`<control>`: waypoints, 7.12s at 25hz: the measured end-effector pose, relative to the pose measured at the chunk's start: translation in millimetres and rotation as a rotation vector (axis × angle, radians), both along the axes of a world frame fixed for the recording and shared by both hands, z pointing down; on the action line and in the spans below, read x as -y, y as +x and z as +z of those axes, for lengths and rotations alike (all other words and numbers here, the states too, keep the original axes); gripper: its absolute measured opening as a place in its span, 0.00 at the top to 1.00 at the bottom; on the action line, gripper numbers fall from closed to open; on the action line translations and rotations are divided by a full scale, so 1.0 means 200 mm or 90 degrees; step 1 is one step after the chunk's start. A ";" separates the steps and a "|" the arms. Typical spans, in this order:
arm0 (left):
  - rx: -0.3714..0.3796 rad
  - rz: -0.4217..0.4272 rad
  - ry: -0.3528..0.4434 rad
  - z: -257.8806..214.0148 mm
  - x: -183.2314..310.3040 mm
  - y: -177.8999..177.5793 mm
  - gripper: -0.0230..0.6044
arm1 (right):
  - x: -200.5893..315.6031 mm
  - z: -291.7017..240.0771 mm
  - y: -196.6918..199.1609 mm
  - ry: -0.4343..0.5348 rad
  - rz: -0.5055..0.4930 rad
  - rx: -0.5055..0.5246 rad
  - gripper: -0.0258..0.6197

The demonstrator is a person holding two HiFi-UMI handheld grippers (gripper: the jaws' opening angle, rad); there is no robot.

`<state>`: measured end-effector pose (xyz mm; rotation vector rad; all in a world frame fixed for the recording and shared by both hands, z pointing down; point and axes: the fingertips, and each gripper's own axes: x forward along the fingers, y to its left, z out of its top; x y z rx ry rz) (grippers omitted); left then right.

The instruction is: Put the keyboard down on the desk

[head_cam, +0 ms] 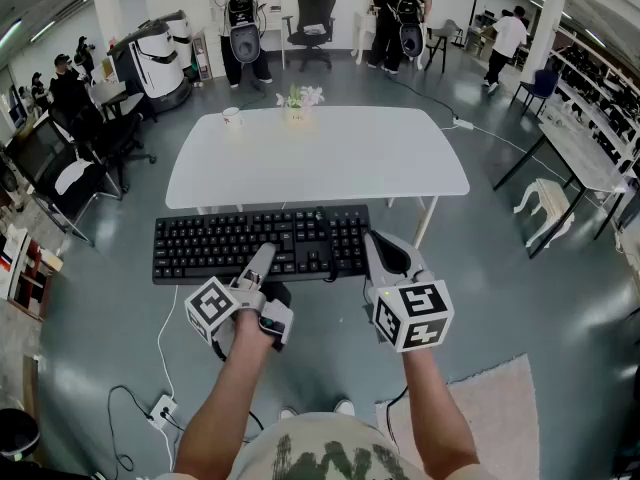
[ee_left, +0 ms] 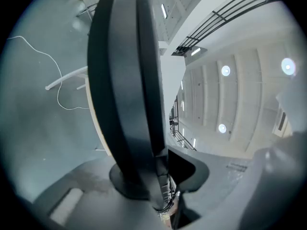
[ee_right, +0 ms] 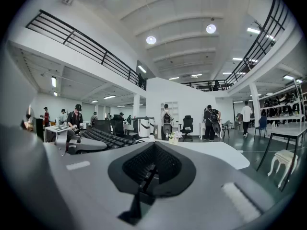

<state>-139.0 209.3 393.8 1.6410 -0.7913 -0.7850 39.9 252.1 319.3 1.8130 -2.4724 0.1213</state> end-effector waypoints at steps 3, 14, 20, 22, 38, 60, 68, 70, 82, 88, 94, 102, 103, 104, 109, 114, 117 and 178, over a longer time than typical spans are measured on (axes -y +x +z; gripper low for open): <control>-0.003 -0.004 -0.007 0.01 -0.01 0.00 0.81 | -0.01 0.01 0.00 -0.007 -0.004 0.002 0.96; 0.003 -0.014 -0.015 0.04 -0.01 0.07 0.81 | 0.00 0.05 0.09 -0.017 -0.015 0.006 0.96; 0.011 -0.025 -0.017 0.04 -0.01 0.19 0.81 | 0.02 0.05 0.20 -0.016 -0.032 0.005 0.96; 0.009 -0.031 -0.015 0.04 0.00 0.23 0.81 | 0.02 0.04 0.25 -0.016 -0.039 0.006 0.96; 0.007 -0.042 -0.018 0.11 0.33 0.26 0.81 | 0.37 0.12 0.31 -0.023 -0.044 0.009 0.96; -0.030 0.002 -0.053 0.22 1.38 -0.01 0.81 | 1.37 0.15 0.03 -0.062 0.012 -0.013 0.96; -0.027 0.010 -0.053 0.25 1.54 -0.08 0.81 | 1.54 0.18 -0.04 -0.073 0.016 -0.019 0.96; -0.025 0.011 -0.056 0.25 1.58 -0.09 0.81 | 1.58 0.17 -0.06 -0.072 0.015 -0.019 0.96; -0.019 0.012 -0.066 0.33 1.76 -0.12 0.81 | 1.78 0.23 -0.09 -0.068 0.009 -0.018 0.96; -0.009 0.013 -0.073 0.36 1.92 0.01 0.81 | 1.96 0.27 0.02 -0.068 -0.001 -0.012 0.96; -0.003 0.003 -0.073 0.41 2.15 0.20 0.81 | 2.21 0.33 0.20 -0.077 -0.014 -0.003 0.96; -0.004 -0.008 -0.082 0.42 2.41 0.44 0.81 | 2.56 0.32 0.43 -0.090 -0.047 0.003 0.96; -0.006 -0.012 -0.083 0.43 2.43 0.47 0.81 | 2.59 0.33 0.45 -0.092 -0.053 0.003 0.96; -0.008 -0.016 -0.085 0.43 2.46 0.49 0.81 | 2.62 0.33 0.47 -0.095 -0.058 0.002 0.96; -0.006 -0.031 -0.096 0.45 2.52 0.58 0.81 | 2.73 0.36 0.56 -0.100 -0.071 0.013 0.96; 0.017 -0.035 -0.093 0.45 2.55 0.63 0.81 | 2.80 0.36 0.60 -0.101 -0.089 0.026 0.96; 0.022 -0.039 -0.092 0.44 2.56 0.64 0.81 | 2.81 0.37 0.60 -0.105 -0.100 0.029 0.96; 0.004 -0.015 -0.246 1.07 2.75 0.49 0.81 | 2.86 0.69 0.28 -0.194 -0.058 -0.011 0.96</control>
